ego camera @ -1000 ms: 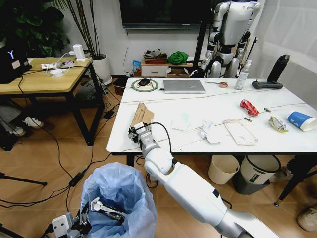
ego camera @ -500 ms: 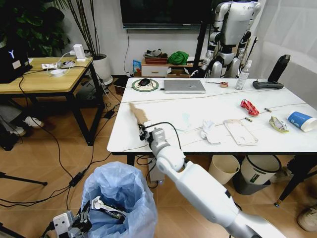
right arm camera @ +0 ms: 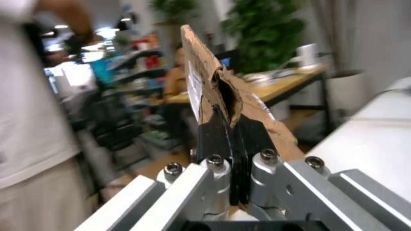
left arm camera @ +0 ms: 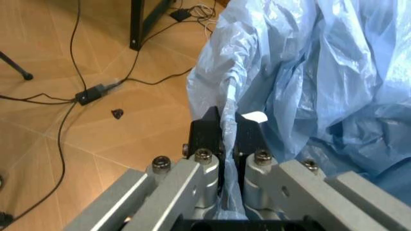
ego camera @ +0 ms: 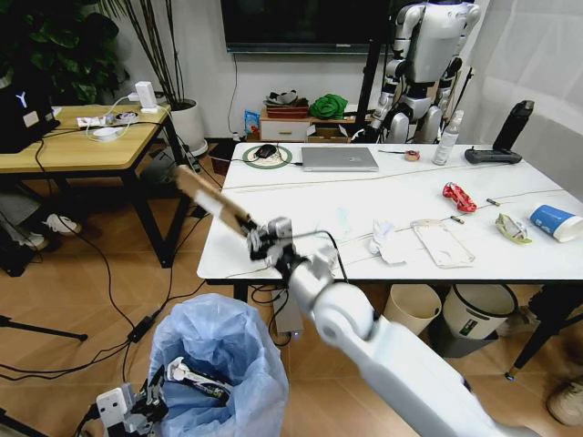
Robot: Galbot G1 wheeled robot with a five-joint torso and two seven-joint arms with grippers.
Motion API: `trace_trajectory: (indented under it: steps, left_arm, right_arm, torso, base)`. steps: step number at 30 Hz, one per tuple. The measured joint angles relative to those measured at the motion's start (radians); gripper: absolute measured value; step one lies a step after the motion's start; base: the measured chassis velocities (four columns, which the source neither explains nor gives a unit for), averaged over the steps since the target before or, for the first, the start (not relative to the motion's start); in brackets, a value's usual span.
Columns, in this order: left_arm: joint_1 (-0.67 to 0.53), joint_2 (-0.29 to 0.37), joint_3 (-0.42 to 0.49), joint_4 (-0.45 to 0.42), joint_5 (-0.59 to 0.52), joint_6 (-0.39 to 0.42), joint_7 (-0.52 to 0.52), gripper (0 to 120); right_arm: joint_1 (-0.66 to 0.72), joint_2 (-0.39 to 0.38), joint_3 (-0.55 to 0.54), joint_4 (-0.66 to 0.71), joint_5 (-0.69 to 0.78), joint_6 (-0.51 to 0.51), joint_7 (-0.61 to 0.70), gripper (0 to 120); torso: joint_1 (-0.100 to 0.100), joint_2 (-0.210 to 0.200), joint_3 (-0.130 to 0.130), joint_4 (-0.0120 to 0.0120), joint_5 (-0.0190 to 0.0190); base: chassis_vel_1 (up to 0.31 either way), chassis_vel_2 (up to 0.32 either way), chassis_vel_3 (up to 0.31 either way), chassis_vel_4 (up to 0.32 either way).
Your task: Pick up the trash bin and place the trash from the table into it.
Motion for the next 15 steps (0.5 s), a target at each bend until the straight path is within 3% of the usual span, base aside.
trace_trajectory:
  steps: [7, 15]
  left_arm:
    - [0.002, -0.011, -0.01, -0.016, -0.014, 0.003, -0.003, 0]
    - [0.009, -0.028, -0.006, -0.03, -0.012, 0.004, -0.004, 0]
  right_arm:
    - [-0.12, -0.126, -0.132, 0.129, -0.047, 0.062, -0.061, 0]
    - [-0.194, -0.137, -0.141, 0.142, -0.136, 0.065, -0.043, 0]
  torso:
    - [0.0, 0.0, 0.0, 0.0003, 0.0001]
    - [0.0, 0.0, 0.0, 0.0004, 0.0]
  base:
    - [0.0, 0.0, 0.0, 0.0]
    - [0.0, 0.0, 0.0, 0.0]
